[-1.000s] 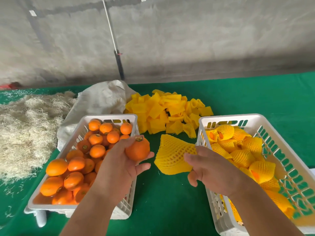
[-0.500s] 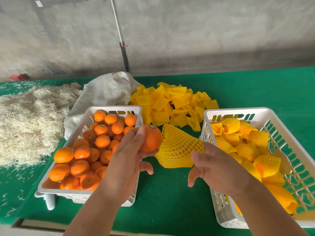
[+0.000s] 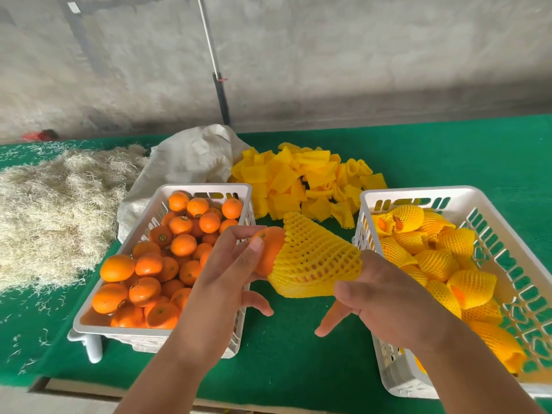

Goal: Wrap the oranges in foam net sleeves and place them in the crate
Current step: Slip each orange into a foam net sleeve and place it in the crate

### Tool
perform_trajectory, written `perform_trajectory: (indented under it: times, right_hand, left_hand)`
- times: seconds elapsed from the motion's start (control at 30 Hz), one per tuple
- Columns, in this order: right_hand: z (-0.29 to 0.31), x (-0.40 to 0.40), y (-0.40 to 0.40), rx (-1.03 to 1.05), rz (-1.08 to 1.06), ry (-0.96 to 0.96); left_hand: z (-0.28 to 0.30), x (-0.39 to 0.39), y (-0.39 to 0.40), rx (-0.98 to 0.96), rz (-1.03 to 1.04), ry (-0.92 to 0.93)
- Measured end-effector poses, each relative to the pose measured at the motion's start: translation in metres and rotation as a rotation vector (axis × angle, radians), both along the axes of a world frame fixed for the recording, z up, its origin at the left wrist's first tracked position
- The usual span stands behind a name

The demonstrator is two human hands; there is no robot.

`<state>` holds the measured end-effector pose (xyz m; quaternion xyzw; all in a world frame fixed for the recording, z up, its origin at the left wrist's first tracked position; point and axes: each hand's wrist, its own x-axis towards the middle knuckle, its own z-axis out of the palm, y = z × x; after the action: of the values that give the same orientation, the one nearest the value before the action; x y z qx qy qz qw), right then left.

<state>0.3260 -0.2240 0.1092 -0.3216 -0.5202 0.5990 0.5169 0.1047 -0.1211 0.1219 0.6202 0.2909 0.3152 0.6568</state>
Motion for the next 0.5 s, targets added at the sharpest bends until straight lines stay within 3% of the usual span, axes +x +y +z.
perform_trajectory:
  times: [0.5]
  right_hand:
    - [0.0049,0.0063,-0.0056,-0.032,-0.027,-0.172]
  left_hand:
    - [0.0051,-0.0013,-0.0004,0.12,-0.046,0.071]
